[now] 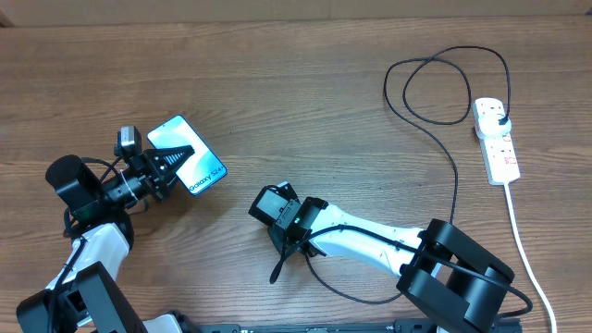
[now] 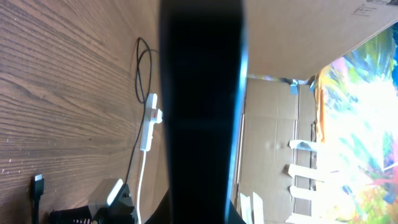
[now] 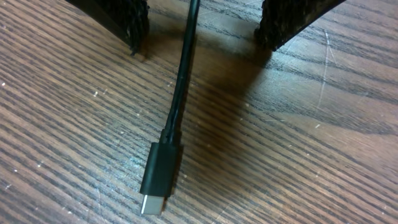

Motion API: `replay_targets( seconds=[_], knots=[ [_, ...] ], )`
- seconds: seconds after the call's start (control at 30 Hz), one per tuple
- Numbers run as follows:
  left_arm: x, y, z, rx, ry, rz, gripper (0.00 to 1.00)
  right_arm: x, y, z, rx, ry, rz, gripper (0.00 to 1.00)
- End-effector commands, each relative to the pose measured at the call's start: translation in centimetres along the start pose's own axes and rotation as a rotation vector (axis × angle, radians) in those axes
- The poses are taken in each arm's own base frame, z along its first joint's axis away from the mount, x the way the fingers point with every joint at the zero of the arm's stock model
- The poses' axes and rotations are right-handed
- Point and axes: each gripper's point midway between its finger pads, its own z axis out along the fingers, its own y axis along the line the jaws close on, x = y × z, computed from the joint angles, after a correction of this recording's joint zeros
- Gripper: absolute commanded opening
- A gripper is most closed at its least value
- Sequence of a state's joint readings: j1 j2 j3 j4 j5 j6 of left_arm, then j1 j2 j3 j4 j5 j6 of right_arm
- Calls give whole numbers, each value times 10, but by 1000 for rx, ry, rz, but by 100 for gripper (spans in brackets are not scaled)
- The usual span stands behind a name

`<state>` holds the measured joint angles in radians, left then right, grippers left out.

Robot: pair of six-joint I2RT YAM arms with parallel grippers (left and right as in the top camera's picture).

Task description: Plug charger to phone and switch on socket

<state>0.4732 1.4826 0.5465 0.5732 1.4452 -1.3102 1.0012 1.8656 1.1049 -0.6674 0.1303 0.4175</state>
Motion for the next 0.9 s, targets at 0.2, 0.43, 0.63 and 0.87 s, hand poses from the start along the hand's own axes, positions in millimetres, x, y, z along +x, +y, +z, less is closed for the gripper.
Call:
replay_targets(
  seconds=[0.2,0.43,0.63,0.87],
  knots=[
    [12,-8,-2,24,80,11,4,3,-4,16,-46,90,-7,46],
    [19,-9,-2,35,122,11,4,9,-7,16,-35,141,1,36],
    [18,-9,-2,34,120,3,4,24,-12,12,-13,210,19,42],
    [15,-9,-2,29,102,3,4,26,-8,21,-28,229,-6,38]
  ],
)
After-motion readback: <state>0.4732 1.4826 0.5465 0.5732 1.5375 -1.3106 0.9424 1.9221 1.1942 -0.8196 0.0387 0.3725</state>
